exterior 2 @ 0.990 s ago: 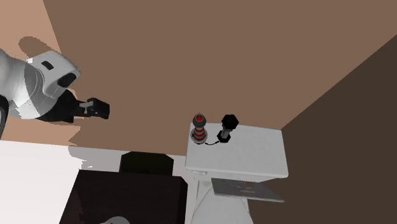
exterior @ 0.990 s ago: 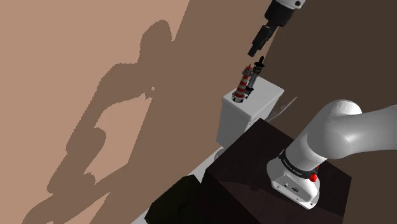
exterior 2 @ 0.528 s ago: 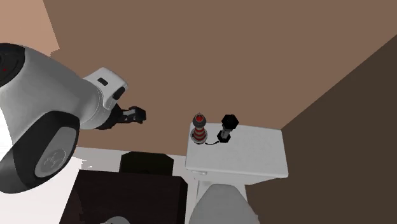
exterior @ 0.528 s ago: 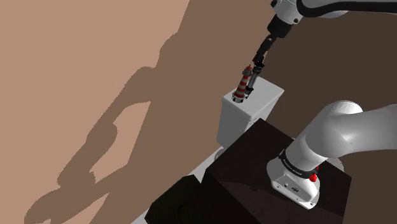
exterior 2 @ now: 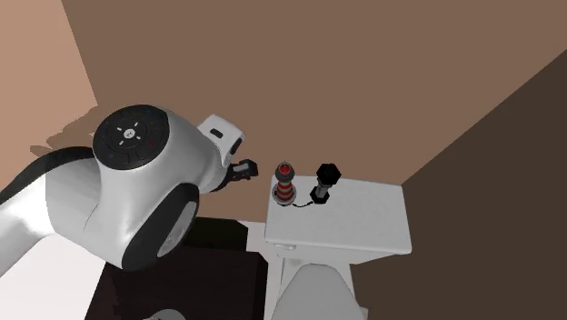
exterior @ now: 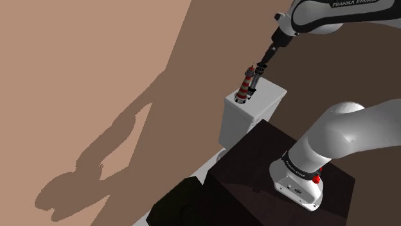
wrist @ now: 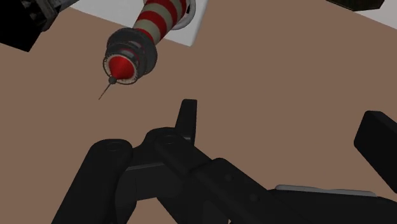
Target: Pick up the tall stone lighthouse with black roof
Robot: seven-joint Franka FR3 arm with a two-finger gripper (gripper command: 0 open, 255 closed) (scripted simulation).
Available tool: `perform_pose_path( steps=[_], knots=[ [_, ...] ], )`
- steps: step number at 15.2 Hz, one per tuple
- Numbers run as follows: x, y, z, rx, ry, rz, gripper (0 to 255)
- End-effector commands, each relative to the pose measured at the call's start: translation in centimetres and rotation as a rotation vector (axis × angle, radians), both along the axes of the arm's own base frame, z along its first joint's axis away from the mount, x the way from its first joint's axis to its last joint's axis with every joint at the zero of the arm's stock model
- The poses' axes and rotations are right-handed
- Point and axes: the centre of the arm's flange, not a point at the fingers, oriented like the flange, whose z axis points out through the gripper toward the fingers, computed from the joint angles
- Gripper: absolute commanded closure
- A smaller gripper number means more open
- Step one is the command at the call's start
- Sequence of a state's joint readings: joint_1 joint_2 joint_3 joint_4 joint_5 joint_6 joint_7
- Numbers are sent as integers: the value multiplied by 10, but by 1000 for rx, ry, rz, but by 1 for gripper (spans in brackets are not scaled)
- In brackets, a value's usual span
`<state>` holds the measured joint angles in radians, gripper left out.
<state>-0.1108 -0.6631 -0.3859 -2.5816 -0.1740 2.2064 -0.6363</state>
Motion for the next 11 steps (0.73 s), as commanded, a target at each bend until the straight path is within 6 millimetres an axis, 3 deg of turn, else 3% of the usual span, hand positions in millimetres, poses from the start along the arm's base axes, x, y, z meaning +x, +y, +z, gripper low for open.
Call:
perform_pose_path(
  steps=[1, 11],
  knots=[
    [2, -23, -11, -15, -10, 10, 0],
    [22, -134, -65, -80, -56, 54, 0]
  ],
)
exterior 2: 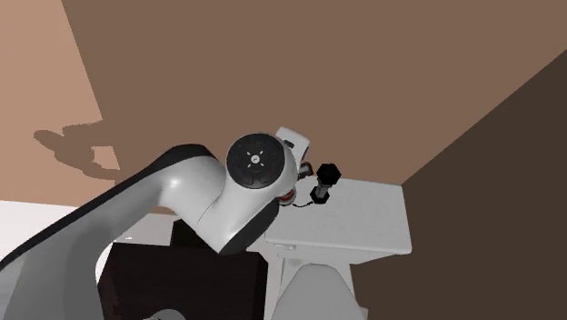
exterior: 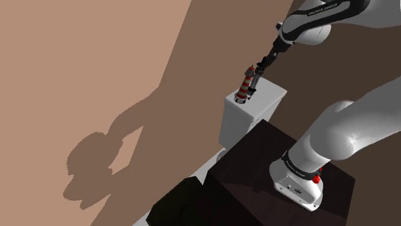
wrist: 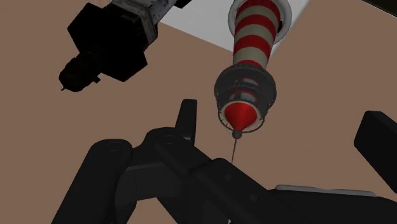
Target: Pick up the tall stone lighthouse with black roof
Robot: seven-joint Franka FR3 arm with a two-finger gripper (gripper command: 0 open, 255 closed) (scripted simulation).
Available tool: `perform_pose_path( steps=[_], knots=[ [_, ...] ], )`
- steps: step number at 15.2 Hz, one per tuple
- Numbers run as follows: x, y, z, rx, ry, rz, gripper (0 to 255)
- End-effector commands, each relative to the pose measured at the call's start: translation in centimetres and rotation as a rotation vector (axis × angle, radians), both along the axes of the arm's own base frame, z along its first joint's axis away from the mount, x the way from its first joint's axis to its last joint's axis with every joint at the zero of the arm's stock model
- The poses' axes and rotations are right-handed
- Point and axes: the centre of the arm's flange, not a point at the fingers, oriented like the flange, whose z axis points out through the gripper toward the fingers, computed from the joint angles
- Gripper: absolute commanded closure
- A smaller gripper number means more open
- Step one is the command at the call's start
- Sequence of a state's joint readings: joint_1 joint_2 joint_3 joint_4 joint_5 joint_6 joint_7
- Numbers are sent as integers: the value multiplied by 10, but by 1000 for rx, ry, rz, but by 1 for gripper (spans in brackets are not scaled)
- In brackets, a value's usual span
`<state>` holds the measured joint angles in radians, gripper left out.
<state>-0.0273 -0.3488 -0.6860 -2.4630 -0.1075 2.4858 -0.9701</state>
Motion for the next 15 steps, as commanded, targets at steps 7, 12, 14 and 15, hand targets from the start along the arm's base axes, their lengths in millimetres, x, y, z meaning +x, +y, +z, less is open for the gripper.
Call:
perform_pose_path(
  steps=[7, 12, 14, 15],
  knots=[
    [19, -94, -40, -57, -37, 36, 0],
    [30, -136, -61, -80, -53, 52, 0],
    [30, -136, -71, -80, -53, 52, 0],
    [30, -136, -76, -80, -53, 52, 0]
  ],
)
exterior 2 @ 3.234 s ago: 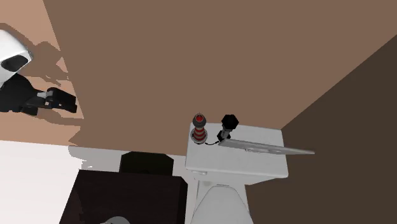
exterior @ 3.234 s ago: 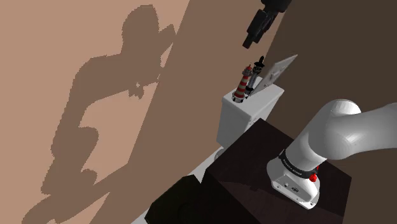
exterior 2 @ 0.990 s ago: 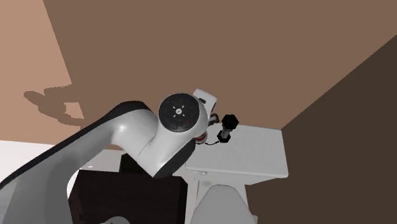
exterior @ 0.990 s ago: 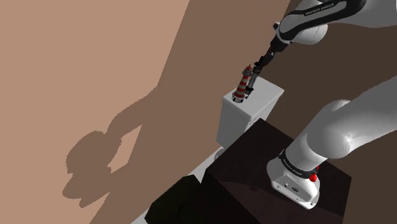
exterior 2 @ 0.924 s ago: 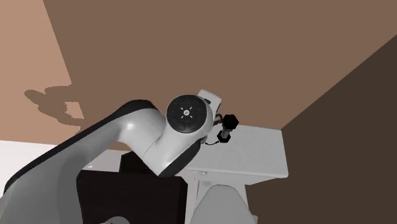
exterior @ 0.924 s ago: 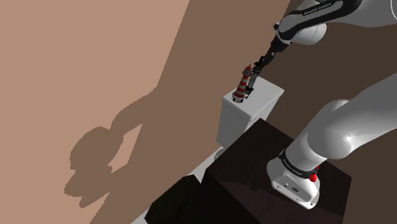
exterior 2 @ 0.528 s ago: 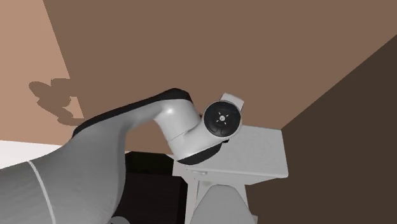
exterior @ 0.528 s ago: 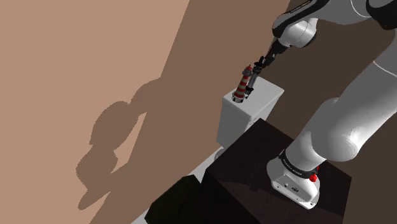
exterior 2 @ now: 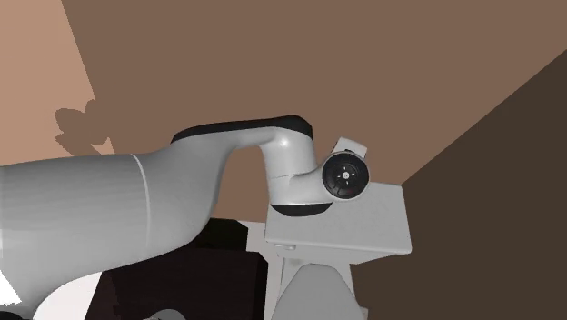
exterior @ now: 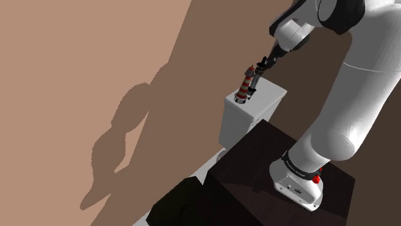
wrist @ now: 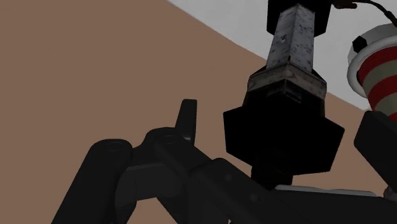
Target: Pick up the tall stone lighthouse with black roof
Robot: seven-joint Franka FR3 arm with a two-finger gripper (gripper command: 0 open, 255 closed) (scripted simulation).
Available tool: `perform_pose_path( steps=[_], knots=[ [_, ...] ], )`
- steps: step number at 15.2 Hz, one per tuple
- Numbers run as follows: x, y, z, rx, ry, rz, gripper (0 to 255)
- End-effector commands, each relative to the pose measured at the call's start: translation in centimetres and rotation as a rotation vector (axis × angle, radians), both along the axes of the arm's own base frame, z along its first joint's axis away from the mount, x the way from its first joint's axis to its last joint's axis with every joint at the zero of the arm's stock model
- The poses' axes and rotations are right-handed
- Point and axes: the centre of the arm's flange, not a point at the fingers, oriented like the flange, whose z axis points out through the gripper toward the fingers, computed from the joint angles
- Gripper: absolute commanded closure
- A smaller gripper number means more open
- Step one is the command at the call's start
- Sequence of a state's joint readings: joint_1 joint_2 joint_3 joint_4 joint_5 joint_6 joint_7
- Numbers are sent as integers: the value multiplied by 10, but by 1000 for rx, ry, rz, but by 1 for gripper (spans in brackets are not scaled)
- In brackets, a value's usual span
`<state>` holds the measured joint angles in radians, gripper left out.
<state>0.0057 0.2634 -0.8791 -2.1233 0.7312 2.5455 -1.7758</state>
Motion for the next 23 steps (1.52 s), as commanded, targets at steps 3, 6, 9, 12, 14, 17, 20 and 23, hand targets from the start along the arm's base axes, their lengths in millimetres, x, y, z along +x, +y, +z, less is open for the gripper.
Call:
perform_pose_path(
  steps=[3, 6, 9, 12, 14, 17, 20, 23],
  knots=[
    [0, -2, -22, 0, -1, 0, 0],
    [0, -1, -25, 0, -1, 0, 255],
    [0, -1, -25, 0, -1, 0, 255],
    [0, -1, -25, 0, -1, 0, 255],
    [0, -1, -25, 0, -1, 0, 255],
    [0, -2, -15, 0, -1, 0, 255],
    [0, -2, 1, 0, -1, 0, 255],
    [0, -2, 17, 0, -1, 0, 255]
  ],
)
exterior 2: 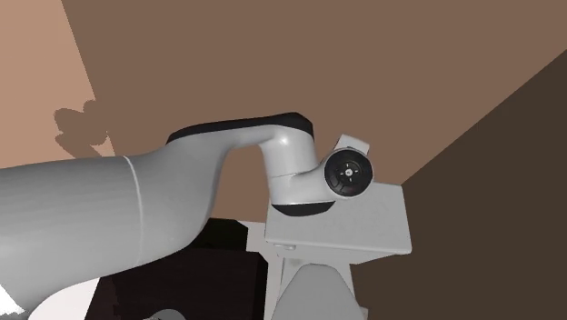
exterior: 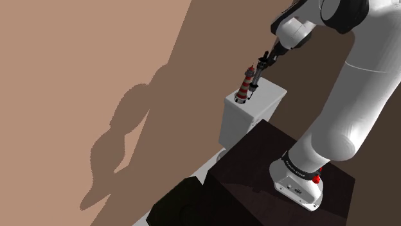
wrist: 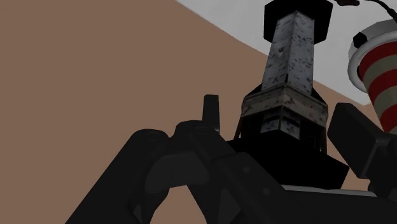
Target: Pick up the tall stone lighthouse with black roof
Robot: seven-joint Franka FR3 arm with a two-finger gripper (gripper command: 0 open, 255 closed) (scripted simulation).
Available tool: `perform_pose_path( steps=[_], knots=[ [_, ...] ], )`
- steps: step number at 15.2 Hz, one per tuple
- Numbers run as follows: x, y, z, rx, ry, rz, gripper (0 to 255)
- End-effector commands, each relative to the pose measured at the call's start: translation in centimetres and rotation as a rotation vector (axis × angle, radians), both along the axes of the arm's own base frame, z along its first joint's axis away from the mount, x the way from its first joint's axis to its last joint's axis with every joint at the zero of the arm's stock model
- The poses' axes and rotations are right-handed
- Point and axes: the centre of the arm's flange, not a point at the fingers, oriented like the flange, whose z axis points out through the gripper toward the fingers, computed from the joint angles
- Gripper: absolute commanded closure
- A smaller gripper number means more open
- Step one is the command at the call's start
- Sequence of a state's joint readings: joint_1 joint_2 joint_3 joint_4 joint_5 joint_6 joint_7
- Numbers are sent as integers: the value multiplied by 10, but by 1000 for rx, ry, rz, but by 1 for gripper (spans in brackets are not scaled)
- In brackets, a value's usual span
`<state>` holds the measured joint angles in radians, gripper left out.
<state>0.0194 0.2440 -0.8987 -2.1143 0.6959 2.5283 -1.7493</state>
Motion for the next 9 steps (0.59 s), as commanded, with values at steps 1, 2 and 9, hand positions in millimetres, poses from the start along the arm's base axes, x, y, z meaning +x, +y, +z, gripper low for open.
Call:
perform_pose_path(
  steps=[1, 2, 9],
  knots=[
    [1, 0, 11, 0, 0, 0, 255],
    [1, 0, 16, 0, 0, 0, 255],
    [1, 0, 43, 0, 1, 0, 255]
  ],
)
